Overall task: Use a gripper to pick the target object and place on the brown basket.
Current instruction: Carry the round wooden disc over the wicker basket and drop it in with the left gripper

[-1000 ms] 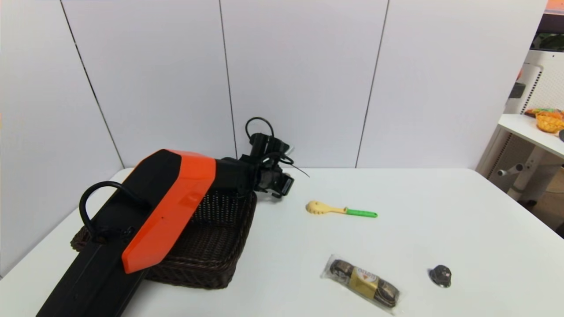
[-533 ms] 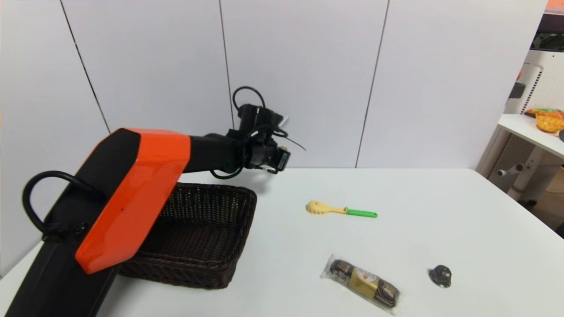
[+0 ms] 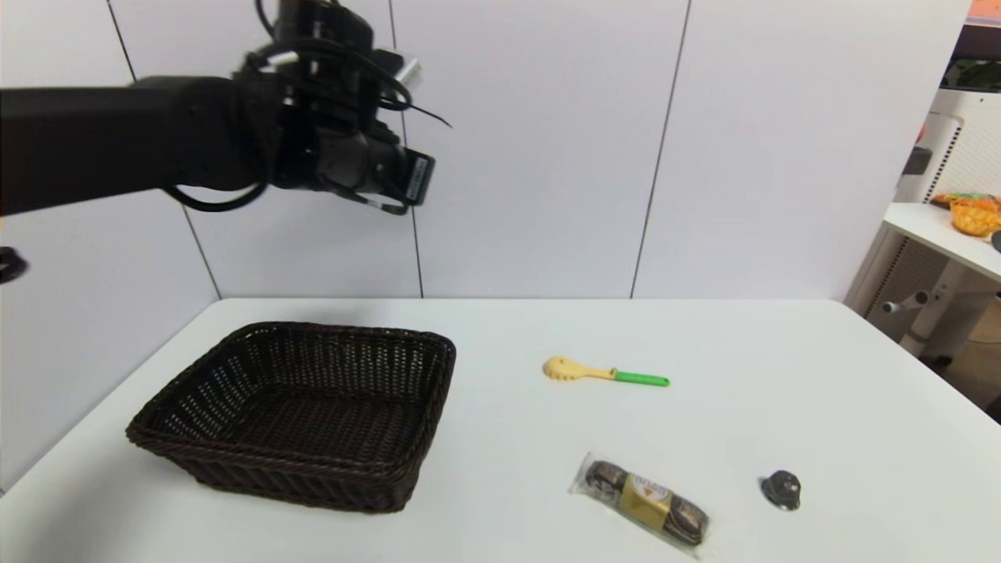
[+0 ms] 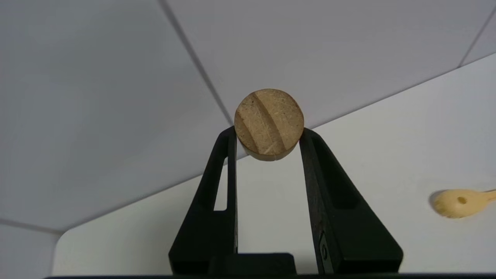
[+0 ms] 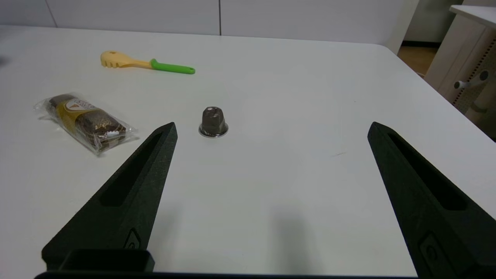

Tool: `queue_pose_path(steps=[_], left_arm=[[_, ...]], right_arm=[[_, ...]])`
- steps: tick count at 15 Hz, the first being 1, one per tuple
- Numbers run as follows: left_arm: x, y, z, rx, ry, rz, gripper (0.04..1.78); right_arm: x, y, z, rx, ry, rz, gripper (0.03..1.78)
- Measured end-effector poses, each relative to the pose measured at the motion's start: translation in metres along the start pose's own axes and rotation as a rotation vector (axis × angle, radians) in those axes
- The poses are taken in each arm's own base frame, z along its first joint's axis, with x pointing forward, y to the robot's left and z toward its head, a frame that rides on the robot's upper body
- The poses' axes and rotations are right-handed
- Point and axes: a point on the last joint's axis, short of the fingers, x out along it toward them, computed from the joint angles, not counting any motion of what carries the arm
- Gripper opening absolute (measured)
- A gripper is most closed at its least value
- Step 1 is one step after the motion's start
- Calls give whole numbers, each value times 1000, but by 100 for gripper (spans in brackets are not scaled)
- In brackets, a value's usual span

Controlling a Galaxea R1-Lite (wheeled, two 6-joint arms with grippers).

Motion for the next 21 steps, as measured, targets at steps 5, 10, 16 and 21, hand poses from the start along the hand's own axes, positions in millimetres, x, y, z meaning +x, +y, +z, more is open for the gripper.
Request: queue_pose_path(steps=[5, 10, 16, 21], left_arm=[[-66, 46, -45, -37, 145, 118, 52], [-90, 44, -107, -64, 319, 123, 52], [-76, 28, -160, -42, 486, 74, 52], [-68, 15, -164, -54, 508, 43, 86]], right_arm=[[0, 0, 0, 0, 1, -1, 170], [0, 0, 0, 0, 0, 0, 170], [0, 0, 0, 0, 1, 0, 170], [0, 0, 0, 0, 0, 0, 170]])
